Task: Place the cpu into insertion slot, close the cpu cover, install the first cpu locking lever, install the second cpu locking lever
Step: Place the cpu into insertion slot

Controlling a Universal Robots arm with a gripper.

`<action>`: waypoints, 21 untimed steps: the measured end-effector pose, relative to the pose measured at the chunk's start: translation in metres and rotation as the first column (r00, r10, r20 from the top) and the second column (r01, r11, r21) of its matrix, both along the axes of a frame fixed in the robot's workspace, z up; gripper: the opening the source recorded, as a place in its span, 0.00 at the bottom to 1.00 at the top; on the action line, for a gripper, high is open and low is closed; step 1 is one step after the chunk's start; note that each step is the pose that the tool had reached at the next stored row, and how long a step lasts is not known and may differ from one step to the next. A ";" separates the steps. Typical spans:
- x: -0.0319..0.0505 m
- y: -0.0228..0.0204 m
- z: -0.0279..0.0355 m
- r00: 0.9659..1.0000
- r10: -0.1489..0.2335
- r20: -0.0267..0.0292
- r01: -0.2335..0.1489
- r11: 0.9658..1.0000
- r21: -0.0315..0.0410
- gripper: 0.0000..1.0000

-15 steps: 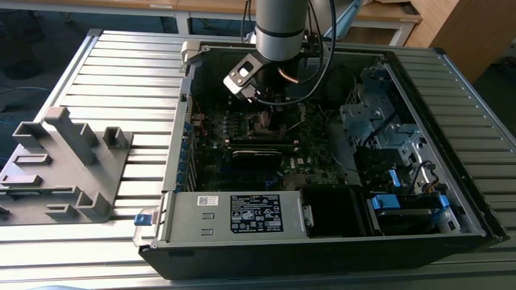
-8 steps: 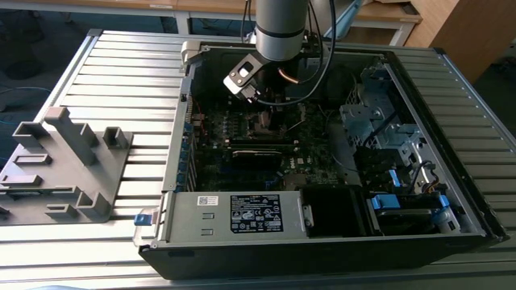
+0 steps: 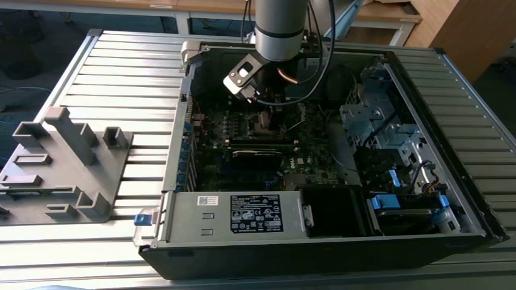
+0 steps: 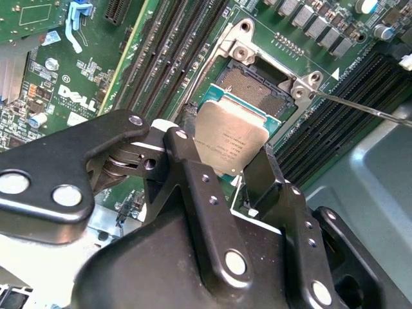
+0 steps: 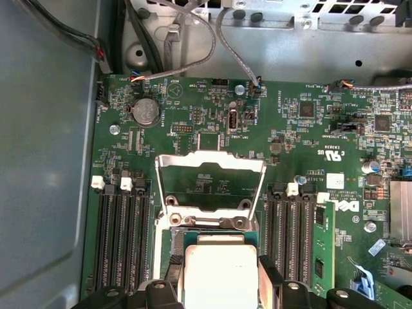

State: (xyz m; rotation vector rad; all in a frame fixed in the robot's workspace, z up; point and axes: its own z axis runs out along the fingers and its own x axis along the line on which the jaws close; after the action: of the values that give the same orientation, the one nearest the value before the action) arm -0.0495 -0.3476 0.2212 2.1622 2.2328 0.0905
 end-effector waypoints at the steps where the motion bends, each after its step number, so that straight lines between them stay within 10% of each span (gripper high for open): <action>1: 0.0000 0.0006 -0.0004 1.000 0.000 0.000 0.000 1.000 0.000 0.54; 21: -0.0044 0.0078 -0.0160 1.000 0.000 0.000 0.000 1.000 0.001 0.54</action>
State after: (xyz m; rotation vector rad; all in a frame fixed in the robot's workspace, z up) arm -0.0539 -0.3398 0.2052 2.1626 2.2332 0.0916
